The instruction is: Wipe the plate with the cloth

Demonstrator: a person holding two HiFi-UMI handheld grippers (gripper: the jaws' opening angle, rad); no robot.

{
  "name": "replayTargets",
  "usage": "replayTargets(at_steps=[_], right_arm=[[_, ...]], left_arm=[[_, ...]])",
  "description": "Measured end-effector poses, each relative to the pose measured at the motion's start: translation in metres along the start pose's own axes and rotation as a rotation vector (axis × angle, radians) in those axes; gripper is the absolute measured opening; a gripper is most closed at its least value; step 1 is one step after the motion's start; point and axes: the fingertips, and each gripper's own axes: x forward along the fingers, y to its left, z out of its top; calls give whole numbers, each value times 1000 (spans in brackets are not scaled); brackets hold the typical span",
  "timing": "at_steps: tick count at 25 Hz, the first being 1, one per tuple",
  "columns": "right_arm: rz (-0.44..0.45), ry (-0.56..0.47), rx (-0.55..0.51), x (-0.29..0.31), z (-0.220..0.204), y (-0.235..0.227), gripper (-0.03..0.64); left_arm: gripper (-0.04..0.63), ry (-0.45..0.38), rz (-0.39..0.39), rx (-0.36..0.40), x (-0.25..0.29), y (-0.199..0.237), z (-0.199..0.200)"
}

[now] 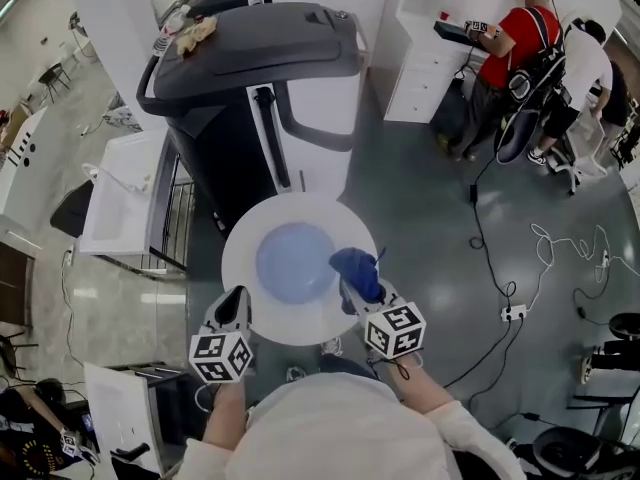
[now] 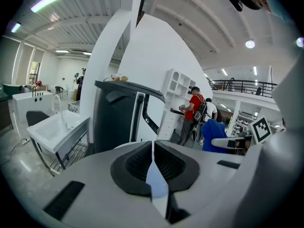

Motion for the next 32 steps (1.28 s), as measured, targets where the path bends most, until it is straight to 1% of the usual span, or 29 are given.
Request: replayTargets(at_steps=[8, 11, 14, 17, 21, 32], right_arm=[[85, 34, -13, 29, 9, -30, 86], [96, 45, -15, 37, 10, -38, 86], [93, 52, -6, 43, 9, -42, 86], [81, 57, -1, 48, 9, -42, 86], [52, 54, 18, 57, 10, -36, 86], [-62, 21, 73, 73, 8, -21, 86]], left_arm=[[43, -7, 57, -14, 38, -12, 10], [43, -3, 72, -28, 48, -10, 9], [43, 9, 69, -23, 55, -7, 9], [43, 18, 55, -23, 62, -3, 11], [43, 42, 12, -5, 74, 5, 15], [43, 99, -99, 49, 96, 32, 28]])
